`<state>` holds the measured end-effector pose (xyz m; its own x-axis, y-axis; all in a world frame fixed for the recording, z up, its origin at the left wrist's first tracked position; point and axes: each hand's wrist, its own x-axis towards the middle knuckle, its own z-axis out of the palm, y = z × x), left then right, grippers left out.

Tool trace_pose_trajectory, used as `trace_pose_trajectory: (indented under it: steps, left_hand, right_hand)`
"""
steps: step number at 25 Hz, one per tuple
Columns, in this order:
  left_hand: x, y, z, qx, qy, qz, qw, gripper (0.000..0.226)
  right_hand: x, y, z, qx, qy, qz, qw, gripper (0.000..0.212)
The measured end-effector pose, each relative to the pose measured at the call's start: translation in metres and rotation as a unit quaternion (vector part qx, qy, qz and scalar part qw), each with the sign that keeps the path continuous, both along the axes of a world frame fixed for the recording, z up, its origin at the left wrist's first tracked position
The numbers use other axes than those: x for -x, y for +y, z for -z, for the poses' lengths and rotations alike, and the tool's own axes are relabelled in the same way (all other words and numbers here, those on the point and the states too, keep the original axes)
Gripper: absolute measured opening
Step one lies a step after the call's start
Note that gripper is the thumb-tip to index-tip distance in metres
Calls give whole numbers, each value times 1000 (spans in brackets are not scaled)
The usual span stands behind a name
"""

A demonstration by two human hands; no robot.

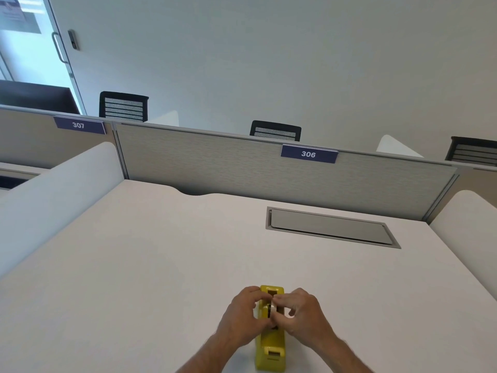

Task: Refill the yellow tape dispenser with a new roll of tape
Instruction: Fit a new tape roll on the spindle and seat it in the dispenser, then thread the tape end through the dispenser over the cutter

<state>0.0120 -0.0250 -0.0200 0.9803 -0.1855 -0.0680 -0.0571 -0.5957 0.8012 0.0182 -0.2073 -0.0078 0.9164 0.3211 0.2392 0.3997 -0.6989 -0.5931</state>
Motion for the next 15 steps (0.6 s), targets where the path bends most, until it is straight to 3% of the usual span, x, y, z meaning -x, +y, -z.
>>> trace_pose_trajectory:
  steps: [3,15]
  left_hand:
    - [0,-1,1,-20,5,1,1000,59]
    - [-3,-2,4,-32,-13,2,999,57]
  right_hand:
    - [-4,-5,-1,-1,-1,-6,1000,29]
    - [-16,-7,0,17,7,-28,999,17]
